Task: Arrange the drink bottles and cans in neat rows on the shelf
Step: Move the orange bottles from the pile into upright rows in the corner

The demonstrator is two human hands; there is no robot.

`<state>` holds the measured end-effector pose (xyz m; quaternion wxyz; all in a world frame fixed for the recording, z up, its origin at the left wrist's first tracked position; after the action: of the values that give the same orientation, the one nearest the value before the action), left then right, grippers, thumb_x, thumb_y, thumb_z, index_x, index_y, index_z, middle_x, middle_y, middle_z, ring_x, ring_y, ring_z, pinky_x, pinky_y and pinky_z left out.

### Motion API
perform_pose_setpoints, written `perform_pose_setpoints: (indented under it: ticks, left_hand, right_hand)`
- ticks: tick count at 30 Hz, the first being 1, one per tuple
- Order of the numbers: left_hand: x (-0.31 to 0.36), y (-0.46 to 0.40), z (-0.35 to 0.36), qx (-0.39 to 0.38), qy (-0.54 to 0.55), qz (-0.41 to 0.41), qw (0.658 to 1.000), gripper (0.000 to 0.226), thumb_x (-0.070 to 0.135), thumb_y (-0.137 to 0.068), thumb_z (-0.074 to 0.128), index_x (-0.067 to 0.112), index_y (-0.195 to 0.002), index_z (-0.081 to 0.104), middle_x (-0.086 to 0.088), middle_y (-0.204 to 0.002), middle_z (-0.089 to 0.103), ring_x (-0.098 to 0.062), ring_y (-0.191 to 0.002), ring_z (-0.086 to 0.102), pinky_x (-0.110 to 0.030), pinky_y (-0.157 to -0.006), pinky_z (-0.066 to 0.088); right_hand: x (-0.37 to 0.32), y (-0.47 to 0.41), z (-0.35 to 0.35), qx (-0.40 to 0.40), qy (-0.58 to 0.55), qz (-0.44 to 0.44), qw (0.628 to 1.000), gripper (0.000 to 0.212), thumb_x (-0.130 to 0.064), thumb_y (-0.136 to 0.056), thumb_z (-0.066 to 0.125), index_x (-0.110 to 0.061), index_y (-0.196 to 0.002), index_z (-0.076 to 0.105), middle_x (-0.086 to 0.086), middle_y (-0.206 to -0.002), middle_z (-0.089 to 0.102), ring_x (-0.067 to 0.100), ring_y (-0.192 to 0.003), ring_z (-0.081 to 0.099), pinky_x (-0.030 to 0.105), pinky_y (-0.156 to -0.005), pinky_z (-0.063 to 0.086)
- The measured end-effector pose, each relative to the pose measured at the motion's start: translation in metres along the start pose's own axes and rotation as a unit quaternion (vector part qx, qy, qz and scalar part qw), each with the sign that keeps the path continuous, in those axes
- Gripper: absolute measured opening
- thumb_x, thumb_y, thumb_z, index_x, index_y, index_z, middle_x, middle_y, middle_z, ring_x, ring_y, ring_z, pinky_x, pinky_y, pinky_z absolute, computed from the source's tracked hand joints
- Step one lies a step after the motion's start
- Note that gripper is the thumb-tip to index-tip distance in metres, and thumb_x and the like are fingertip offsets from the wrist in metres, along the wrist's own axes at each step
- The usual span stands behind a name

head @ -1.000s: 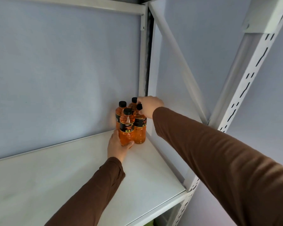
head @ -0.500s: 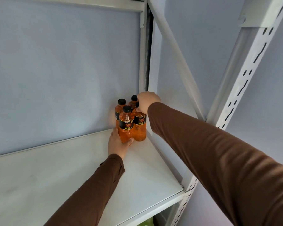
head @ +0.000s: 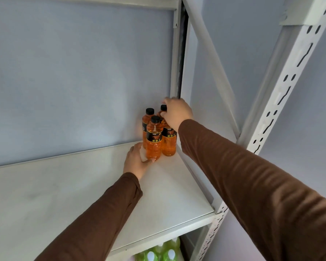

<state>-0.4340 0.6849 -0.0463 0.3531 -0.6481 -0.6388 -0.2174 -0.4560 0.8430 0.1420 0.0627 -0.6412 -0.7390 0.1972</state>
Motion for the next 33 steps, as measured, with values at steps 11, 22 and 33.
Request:
perform_pose_setpoints:
  ticks: [11, 22, 33]
  left_hand:
    - [-0.044, 0.08, -0.161, 0.073, -0.188, 0.052, 0.978, 0.076, 0.038, -0.083, 0.075, 0.017, -0.147, 0.04, -0.004, -0.147, 0.045, -0.023, -0.136, 0.037, -0.036, -0.11, 0.036]
    - [-0.177, 0.214, -0.364, 0.105, -0.26, -0.031, 0.959, 0.076, 0.042, -0.088, 0.07, 0.019, -0.151, 0.035, -0.001, -0.15, 0.041, -0.02, -0.137, 0.034, -0.034, -0.108, 0.036]
    - [-0.297, 0.298, -0.537, 0.107, -0.279, -0.078, 0.951, 0.072, 0.042, -0.088, 0.07, 0.019, -0.149, 0.039, -0.002, -0.152, 0.04, -0.024, -0.136, 0.039, -0.039, -0.11, 0.037]
  right_hand:
    - [-0.126, 0.09, 0.04, -0.029, -0.063, -0.192, 0.979, 0.063, -0.04, -0.088, 0.065, -0.022, -0.144, 0.044, 0.007, -0.136, 0.052, 0.029, -0.125, 0.04, 0.043, -0.102, 0.04]
    - [-0.349, 0.18, 0.088, -0.092, -0.124, -0.269, 0.951, 0.064, -0.041, -0.087, 0.066, -0.024, -0.144, 0.043, 0.002, -0.139, 0.048, 0.025, -0.127, 0.038, 0.04, -0.102, 0.04]
    - [-0.566, 0.234, 0.107, -0.112, -0.149, -0.306, 0.934, 0.064, -0.042, -0.087, 0.066, -0.025, -0.145, 0.043, 0.002, -0.142, 0.047, 0.025, -0.127, 0.042, 0.04, -0.101, 0.042]
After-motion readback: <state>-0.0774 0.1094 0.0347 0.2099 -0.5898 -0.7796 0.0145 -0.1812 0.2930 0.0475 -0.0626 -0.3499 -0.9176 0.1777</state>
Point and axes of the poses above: each hand's wrist, its own y-axis away from the middle knuckle, its own z-axis out of the palm, x = y × z, the point moved 6 cm from there along -y, towards the middle knuckle
